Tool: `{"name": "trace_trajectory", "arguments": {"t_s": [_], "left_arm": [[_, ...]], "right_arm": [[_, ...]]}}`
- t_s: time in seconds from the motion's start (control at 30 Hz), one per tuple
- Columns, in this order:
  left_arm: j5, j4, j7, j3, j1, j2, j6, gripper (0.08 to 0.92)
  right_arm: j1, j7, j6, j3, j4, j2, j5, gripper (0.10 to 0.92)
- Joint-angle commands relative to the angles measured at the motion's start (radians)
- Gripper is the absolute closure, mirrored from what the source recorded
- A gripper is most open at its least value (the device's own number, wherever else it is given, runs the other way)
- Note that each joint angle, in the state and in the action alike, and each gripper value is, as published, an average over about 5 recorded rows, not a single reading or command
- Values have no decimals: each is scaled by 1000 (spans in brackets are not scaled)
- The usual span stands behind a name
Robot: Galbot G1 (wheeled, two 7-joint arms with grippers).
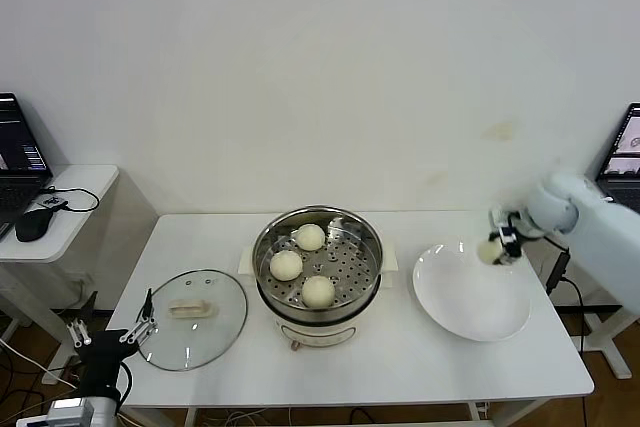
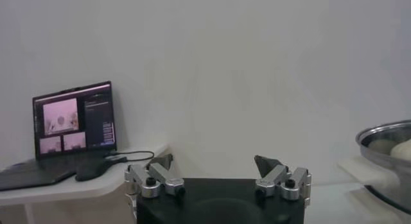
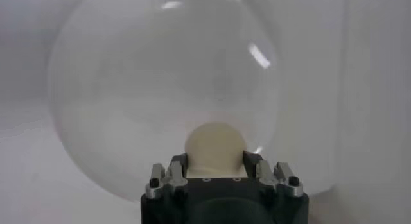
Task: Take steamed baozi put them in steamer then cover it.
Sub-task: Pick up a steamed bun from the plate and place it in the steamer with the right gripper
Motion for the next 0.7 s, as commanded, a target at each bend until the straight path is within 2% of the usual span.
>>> {"name": "trace_trajectory", "arguments": {"t_s": [0.03, 0.23, 0.43, 0.7], "left_arm": [[0, 4, 0, 6, -3, 3, -1, 177], [-1, 1, 0, 5, -9, 3, -1, 177], [0, 6, -1, 2, -12, -5, -2, 177], [2, 2, -2, -17, -15, -12, -3, 177]], "right_arm": [[429, 24, -119, -294, 216, 33, 294, 465], [528, 106, -240, -409, 278, 173, 481, 463], [464, 220, -357, -429, 269, 304, 638, 457], [360, 322, -416, -452, 185, 433, 664, 457]]}}
